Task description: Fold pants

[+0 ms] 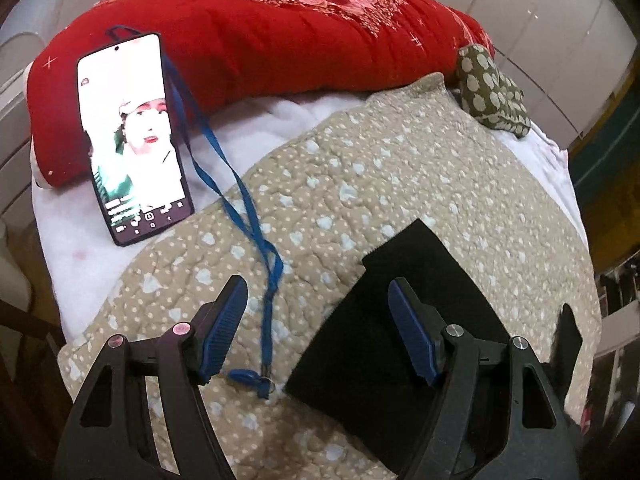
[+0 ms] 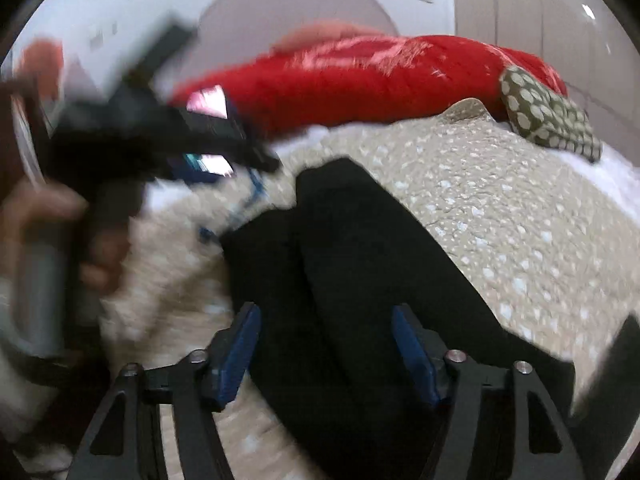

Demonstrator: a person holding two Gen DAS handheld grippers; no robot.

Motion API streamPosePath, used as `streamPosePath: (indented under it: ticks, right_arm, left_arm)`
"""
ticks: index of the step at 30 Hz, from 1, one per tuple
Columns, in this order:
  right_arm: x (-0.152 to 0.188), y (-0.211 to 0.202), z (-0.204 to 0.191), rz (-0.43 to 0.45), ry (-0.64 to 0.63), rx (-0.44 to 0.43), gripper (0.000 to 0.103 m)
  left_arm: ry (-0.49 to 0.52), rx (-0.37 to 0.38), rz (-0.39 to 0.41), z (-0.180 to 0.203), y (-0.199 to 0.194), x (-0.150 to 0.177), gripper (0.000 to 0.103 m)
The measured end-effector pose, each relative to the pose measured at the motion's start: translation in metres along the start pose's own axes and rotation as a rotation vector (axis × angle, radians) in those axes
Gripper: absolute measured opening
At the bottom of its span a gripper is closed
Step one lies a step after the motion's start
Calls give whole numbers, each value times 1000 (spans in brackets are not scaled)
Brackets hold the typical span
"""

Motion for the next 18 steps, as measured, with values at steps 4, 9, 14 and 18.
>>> streamPosePath:
  ticks: [4,9,14,18]
  right_arm:
    - [6,16,27,-10,102,-45,5]
    - [5,-42,22,112,163,-181,5]
    - [32,-21,-23,5,114,-230,5]
    - [37,-30,-10,-7,164,-259,11]
  left_arm:
    - [-1,7,12,-5,-12,-5,73]
    - [-7,38,72,-6,-42,-11,73]
    - [12,66,115,8,-57,-1,73]
    - [108,54,39,31,-33,26,73]
Point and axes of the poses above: each gripper's, at about its wrist camera, not at the fingertips, and y roughly the way its jaws point, z to its right, x to its underside, the point moved 6 cm from there along y, roughly the way its jaws point, and after that the axes turned 12 degrees about -y, right-handed, at the moved point
